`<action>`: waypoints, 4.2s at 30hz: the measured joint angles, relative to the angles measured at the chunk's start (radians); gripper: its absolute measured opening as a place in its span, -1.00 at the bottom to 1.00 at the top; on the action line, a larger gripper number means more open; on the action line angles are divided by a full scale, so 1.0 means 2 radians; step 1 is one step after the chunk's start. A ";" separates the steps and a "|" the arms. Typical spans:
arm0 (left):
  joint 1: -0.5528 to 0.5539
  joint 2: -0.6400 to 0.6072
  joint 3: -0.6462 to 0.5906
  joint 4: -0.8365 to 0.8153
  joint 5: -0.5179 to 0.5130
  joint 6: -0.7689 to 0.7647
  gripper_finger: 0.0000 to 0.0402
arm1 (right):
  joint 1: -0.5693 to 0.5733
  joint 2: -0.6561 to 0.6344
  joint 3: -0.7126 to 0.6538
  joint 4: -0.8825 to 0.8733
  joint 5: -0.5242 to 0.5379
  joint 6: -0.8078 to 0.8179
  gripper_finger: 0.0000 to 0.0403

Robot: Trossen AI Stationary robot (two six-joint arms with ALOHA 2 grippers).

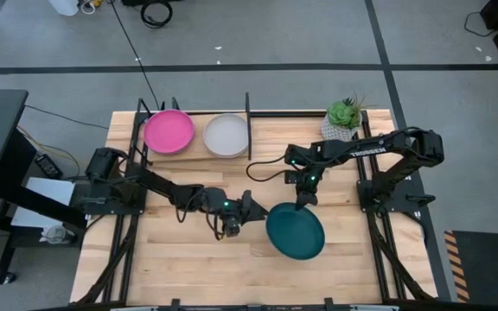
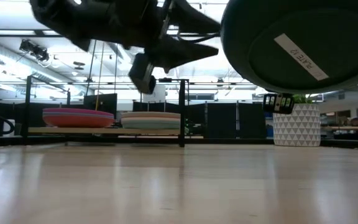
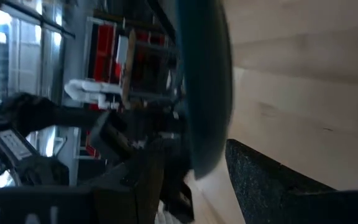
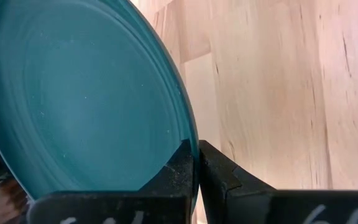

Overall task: Place and stack plates onto a shelf
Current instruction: Stack the green plate on top of the pink plate on the shelf

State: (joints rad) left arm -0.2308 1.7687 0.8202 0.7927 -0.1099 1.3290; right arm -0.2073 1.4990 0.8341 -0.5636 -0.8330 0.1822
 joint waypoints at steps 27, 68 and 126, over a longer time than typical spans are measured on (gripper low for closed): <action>0.042 0.000 0.051 -0.095 0.179 -0.031 -0.10 | -0.026 0.000 0.000 0.070 -0.003 0.029 -0.91; -0.026 -0.068 0.051 -0.272 -0.055 -0.121 -0.72 | -0.120 -0.118 0.139 -0.069 0.246 -0.007 -0.23; 0.165 -0.130 0.050 -0.629 -0.441 -0.389 -0.72 | 0.015 -0.186 0.138 -0.105 0.395 0.011 -0.23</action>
State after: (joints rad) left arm 0.0985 1.5085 0.9210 -0.4650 -0.9918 0.5514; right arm -0.1780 1.1263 1.1110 -0.7731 -0.0421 0.2036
